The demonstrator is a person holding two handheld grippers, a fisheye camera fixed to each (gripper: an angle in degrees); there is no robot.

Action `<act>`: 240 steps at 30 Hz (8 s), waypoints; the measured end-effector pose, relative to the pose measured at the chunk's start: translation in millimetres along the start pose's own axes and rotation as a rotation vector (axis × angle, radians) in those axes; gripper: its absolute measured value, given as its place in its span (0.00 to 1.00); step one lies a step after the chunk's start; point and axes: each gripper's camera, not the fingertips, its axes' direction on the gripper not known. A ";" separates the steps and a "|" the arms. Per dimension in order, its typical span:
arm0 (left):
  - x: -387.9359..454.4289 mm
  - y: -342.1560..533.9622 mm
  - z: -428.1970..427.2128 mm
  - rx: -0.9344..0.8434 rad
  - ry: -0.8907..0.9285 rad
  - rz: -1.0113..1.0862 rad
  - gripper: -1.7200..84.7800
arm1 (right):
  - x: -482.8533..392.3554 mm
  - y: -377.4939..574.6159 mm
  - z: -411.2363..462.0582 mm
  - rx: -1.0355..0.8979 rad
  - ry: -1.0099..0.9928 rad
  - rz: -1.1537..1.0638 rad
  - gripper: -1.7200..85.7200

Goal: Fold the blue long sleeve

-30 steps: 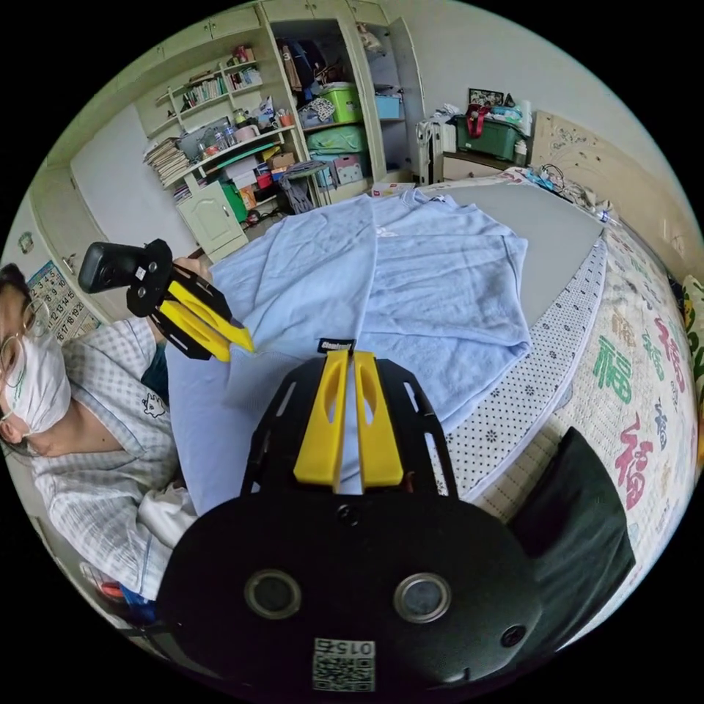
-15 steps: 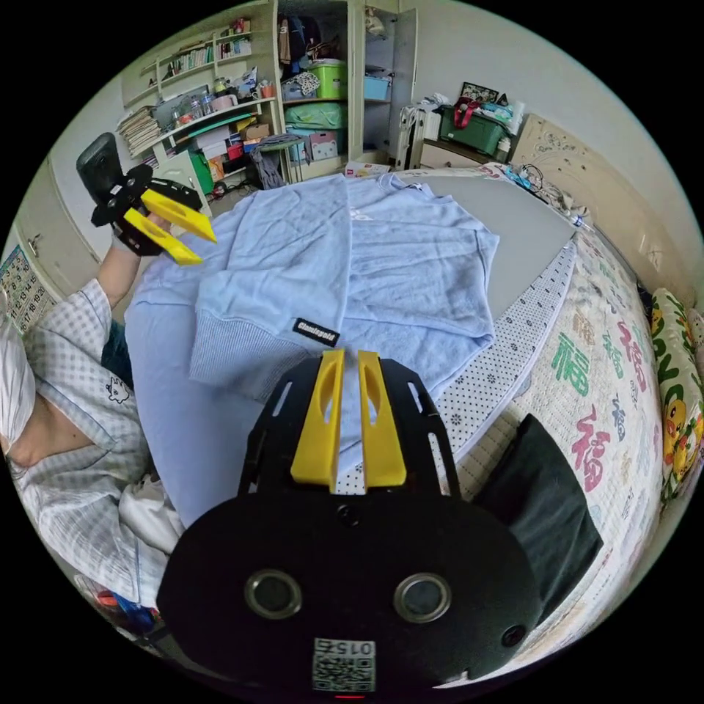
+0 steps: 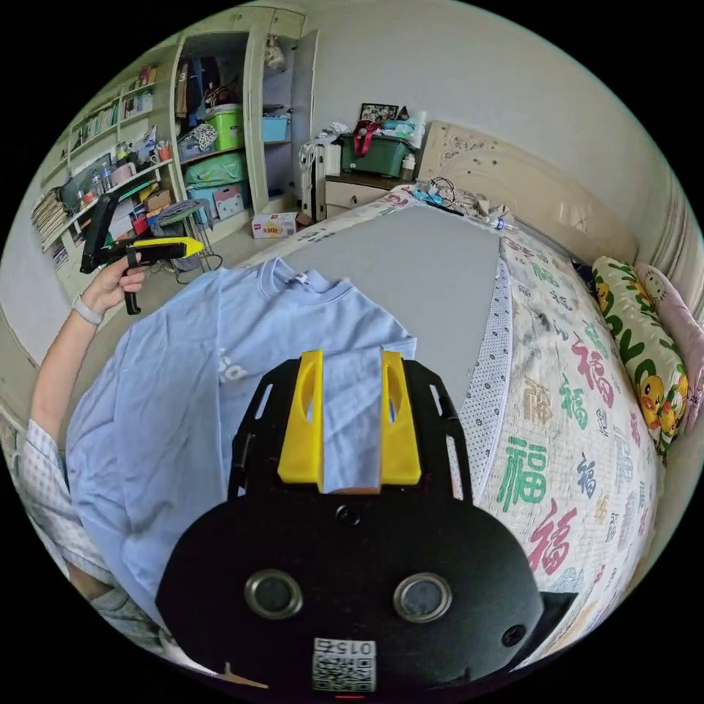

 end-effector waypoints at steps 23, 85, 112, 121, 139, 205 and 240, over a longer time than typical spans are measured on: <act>-55.3 119.7 206.6 -0.213 0.141 -0.256 0.17 | 5.9 -60.8 142.1 -0.159 0.086 0.119 0.17; 521.4 420.6 -440.1 0.169 0.047 0.414 0.11 | -347.1 672.6 -96.6 -0.015 -0.091 -0.659 0.17; 544.9 439.6 -448.2 0.093 0.087 0.454 0.04 | -271.3 684.8 -54.9 -0.164 -0.283 -0.479 0.10; 310.9 393.8 -441.0 0.339 0.206 -0.227 0.12 | -80.1 604.2 -104.0 0.297 -0.282 0.086 0.12; 170.1 385.0 -263.4 0.116 0.125 -0.299 0.05 | 22.7 523.3 73.9 0.119 -0.090 0.466 0.06; 335.7 116.4 -430.7 0.199 0.188 0.456 0.10 | -158.6 767.9 -28.5 0.304 0.021 0.120 0.11; 496.4 -296.7 -110.5 -0.351 0.307 0.506 0.02 | -131.5 790.9 -22.9 0.269 0.047 0.145 0.06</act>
